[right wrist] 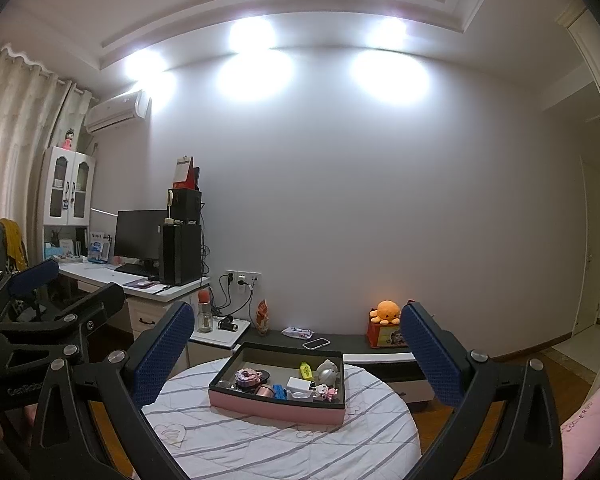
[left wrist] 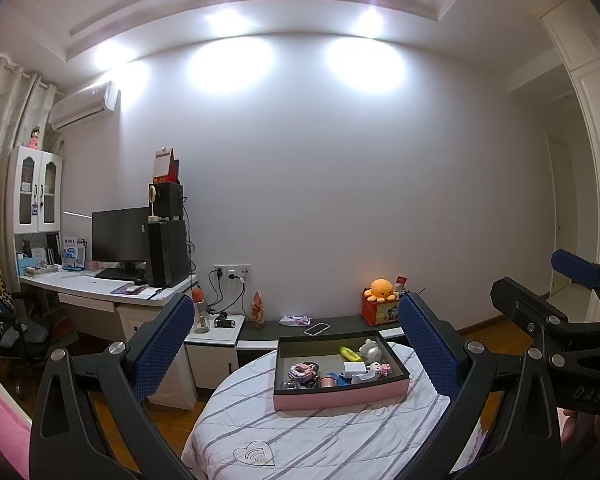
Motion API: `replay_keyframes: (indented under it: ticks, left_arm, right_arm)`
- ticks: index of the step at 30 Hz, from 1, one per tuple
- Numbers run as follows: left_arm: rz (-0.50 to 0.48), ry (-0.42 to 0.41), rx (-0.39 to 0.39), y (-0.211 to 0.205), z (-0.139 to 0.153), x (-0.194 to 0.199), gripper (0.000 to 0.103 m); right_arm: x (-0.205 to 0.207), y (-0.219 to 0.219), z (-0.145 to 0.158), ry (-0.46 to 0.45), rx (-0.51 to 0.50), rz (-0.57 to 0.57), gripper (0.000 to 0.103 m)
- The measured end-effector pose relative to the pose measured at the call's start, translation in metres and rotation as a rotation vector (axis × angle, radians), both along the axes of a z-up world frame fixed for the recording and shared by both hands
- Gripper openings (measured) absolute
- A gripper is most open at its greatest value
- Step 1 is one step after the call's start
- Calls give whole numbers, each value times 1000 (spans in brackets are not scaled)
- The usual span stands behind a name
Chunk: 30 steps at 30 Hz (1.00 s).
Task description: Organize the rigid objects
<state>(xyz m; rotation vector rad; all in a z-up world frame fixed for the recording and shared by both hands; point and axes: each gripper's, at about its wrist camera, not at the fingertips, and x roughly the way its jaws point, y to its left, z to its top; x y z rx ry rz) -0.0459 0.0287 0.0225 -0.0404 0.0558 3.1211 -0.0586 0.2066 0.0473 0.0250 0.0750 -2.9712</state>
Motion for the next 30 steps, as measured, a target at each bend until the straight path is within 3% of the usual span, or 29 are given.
replay_keyframes:
  ticks: [22, 30]
  left_arm:
    - [3, -6, -8, 1, 2, 1, 103]
    - [7, 30, -19, 1, -1, 4, 103]
  right_arm:
    - [-1, 2, -4, -14, 1, 1, 103]
    - [-1, 2, -3, -11, -1, 5, 103]
